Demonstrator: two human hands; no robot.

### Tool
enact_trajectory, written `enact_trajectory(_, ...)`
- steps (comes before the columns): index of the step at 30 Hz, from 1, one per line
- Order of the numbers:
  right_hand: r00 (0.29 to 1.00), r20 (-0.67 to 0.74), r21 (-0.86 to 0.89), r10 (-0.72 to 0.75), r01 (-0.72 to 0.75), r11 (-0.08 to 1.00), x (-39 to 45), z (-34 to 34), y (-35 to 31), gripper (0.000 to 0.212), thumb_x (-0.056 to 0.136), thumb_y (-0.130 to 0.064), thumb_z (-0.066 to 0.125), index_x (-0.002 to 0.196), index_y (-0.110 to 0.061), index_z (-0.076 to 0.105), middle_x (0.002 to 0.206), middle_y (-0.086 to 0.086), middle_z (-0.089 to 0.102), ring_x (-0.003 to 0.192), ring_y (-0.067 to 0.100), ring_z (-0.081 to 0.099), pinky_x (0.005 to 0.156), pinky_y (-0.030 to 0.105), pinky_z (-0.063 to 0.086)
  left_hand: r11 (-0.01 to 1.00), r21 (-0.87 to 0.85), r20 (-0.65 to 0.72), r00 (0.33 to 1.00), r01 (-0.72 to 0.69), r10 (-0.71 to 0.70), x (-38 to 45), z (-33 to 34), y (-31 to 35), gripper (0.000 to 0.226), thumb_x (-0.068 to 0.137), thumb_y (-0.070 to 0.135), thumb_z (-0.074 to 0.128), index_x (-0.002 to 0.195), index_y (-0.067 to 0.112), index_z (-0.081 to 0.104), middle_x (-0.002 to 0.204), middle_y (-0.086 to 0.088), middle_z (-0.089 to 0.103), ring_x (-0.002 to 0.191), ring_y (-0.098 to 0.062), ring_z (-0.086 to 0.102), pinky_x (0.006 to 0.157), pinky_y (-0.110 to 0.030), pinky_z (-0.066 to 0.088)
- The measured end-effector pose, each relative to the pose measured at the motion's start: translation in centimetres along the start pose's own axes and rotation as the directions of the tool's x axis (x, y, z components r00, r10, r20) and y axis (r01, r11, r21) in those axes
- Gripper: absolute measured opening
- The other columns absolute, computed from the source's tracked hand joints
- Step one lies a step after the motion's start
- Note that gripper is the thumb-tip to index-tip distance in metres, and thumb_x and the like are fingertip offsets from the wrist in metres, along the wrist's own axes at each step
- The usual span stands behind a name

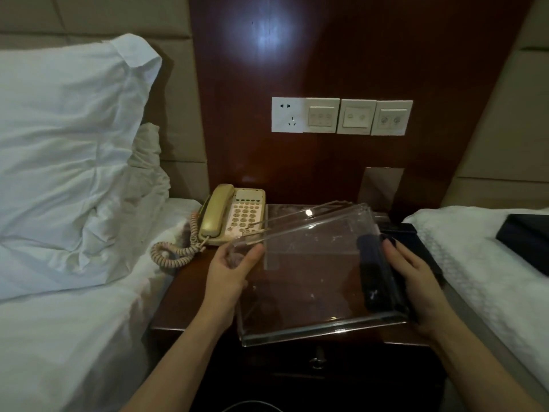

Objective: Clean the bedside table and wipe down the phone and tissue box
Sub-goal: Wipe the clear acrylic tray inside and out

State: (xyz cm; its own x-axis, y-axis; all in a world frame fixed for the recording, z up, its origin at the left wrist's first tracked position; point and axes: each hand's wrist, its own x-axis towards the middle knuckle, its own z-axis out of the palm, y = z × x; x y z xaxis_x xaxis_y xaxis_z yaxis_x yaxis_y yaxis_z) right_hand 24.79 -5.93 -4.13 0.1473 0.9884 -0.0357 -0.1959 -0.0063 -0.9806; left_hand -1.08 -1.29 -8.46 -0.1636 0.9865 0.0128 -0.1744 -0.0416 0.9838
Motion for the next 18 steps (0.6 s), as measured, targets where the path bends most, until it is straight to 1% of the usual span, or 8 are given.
enact_trajectory(1,1.0,-0.008,-0.01,-0.028,0.028,1.0,0.1,-0.1,0.1,0.049,0.069,-0.049,0.071,0.111,-0.024,0.071,0.109,0.022,0.068,0.076,0.03,0.068,0.054,0.035,0.054,1.0,-0.016,-0.004,1.0,0.007,-0.007,0.0,0.0,-0.1,0.032,0.09,0.022,0.074,0.119,0.02,0.062,0.093,0.008,0.073,0.068,0.008,0.069,0.049,-0.012,0.049)
enact_trajectory(4,0.997,-0.045,-0.084,-0.057,0.053,0.995,0.4,-0.5,0.7,0.054,0.073,-0.043,0.064,0.121,-0.02,0.067,0.106,0.019,0.069,0.072,0.03,0.07,0.051,0.033,0.055,0.996,-0.083,0.019,0.999,0.039,-0.038,0.0,-0.1,-0.5,0.043,0.088,0.02,0.074,0.129,0.019,0.06,0.091,0.006,0.078,0.074,-0.003,0.074,0.055,-0.019,0.053)
enact_trajectory(7,0.995,-0.081,-0.072,-0.049,0.043,0.997,0.6,-1.4,0.7,0.061,0.068,-0.048,0.068,0.12,-0.017,0.067,0.104,0.016,0.071,0.076,0.031,0.07,0.054,0.033,0.054,0.995,-0.091,0.211,0.977,0.048,-0.028,0.3,-0.6,-1.0,0.071,0.084,0.012,0.074,0.144,0.039,0.046,0.079,0.004,0.069,0.063,-0.004,0.065,0.049,-0.019,0.047)
enact_trajectory(9,0.992,-0.111,-0.079,-0.052,0.043,0.996,0.7,-2.1,0.5,0.052,0.07,-0.047,0.07,0.114,-0.019,0.07,0.1,0.011,0.073,0.076,0.028,0.071,0.055,0.03,0.054,0.994,-0.086,0.31,0.95,0.072,-0.042,-0.1,-0.6,-1.1,0.082,0.084,0.008,0.073,0.147,0.047,0.037,0.072,0.004,0.061,0.058,-0.003,0.057,0.048,-0.019,0.043)
enact_trajectory(12,0.964,-0.187,-0.334,-0.188,0.118,0.935,1.0,-2.5,1.2,0.016,0.09,-0.033,0.064,0.106,-0.03,0.068,0.102,0.0,0.071,0.087,0.022,0.069,0.067,0.029,0.055,0.964,-0.21,0.257,0.961,0.161,-0.104,-0.4,-0.5,-1.3,0.058,0.077,0.015,0.081,0.129,0.019,0.056,0.056,0.008,0.052,0.041,0.0,0.047,0.036,-0.014,0.036)
enact_trajectory(14,0.942,-0.183,-0.493,-0.283,0.161,0.855,1.1,-2.4,2.0,0.017,0.091,-0.036,0.065,0.107,-0.032,0.069,0.102,-0.007,0.07,0.096,0.019,0.066,0.079,0.036,0.055,0.946,-0.271,0.217,0.969,0.176,-0.118,0.0,-0.7,-1.5,0.041,0.072,0.021,0.08,0.108,0.01,0.064,0.052,0.008,0.042,0.035,0.0,0.033,0.031,-0.013,0.027)
enact_trajectory(16,0.903,-0.208,-0.601,-0.376,0.185,0.777,0.9,-2.1,2.4,0.026,0.09,-0.04,0.066,0.113,-0.029,0.069,0.103,-0.011,0.068,0.097,0.013,0.063,0.084,0.036,0.054,0.94,-0.296,0.191,0.975,0.167,-0.113,0.2,-0.9,-1.5,0.032,0.078,0.017,0.072,0.107,0.008,0.062,0.051,0.007,0.038,0.034,0.0,0.029,0.03,-0.013,0.023)
enact_trajectory(18,0.822,-0.263,-0.63,-0.506,0.25,0.735,0.4,-1.6,1.9,0.029,0.092,-0.038,0.065,0.118,-0.024,0.068,0.107,-0.008,0.067,0.099,0.011,0.061,0.088,0.033,0.052,0.946,-0.293,0.196,0.977,0.141,-0.085,0.0,-1.0,-1.3,0.033,0.079,0.016,0.072,0.109,0.008,0.062,0.051,0.006,0.038,0.033,-0.001,0.028,0.031,-0.014,0.023)
